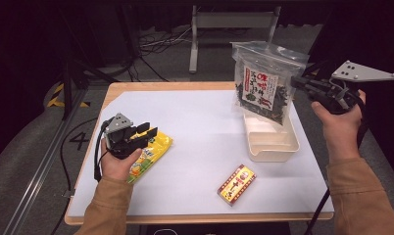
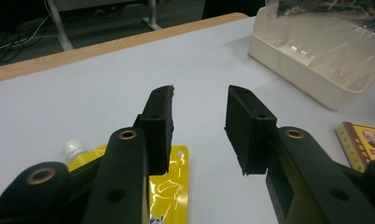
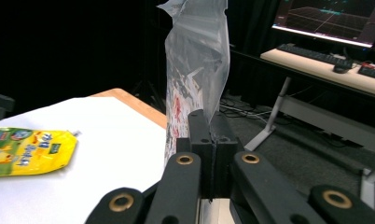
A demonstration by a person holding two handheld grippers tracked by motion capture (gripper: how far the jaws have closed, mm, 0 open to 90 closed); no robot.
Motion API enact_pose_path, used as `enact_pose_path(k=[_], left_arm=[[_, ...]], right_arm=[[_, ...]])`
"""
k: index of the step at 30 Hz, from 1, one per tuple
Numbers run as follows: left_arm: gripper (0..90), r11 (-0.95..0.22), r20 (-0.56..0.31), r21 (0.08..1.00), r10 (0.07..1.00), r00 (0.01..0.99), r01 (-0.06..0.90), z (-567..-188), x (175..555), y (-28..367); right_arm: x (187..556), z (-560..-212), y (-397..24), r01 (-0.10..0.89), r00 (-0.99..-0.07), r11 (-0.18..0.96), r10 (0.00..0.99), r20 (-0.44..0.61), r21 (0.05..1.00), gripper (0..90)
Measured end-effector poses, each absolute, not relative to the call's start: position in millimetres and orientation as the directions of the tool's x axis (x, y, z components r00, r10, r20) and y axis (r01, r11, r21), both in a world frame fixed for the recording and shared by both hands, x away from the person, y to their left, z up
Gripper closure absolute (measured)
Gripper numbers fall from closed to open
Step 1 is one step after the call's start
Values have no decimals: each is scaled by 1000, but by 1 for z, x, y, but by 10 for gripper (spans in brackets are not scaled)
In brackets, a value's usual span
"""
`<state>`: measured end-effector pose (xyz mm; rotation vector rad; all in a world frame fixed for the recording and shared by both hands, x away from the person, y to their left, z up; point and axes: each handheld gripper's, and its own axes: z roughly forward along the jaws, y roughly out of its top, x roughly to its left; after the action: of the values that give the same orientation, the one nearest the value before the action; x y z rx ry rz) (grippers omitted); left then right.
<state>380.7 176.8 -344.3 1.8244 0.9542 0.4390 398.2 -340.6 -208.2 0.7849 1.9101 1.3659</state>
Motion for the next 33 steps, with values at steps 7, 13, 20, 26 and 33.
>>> enact_pose_path(k=[7,13,20,26,33], left_arm=[[612,-194,-123,878,791,599,437,-348,380,185],[615,-189,-131,874,795,593,448,-349,380,188],[611,-187,-137,870,797,588,456,-351,382,189],[573,-179,-148,867,798,584,466,-352,383,190],[549,-175,-162,860,796,583,479,-354,385,190]], right_arm=[[408,-214,-350,87,-584,276,793,-175,957,900],[414,-221,-356,85,-570,276,801,-180,958,900],[421,-232,-366,103,-554,258,817,-160,961,900],[425,-239,-372,113,-546,249,824,-149,962,900],[428,-248,-376,132,-540,241,831,-134,962,900]])
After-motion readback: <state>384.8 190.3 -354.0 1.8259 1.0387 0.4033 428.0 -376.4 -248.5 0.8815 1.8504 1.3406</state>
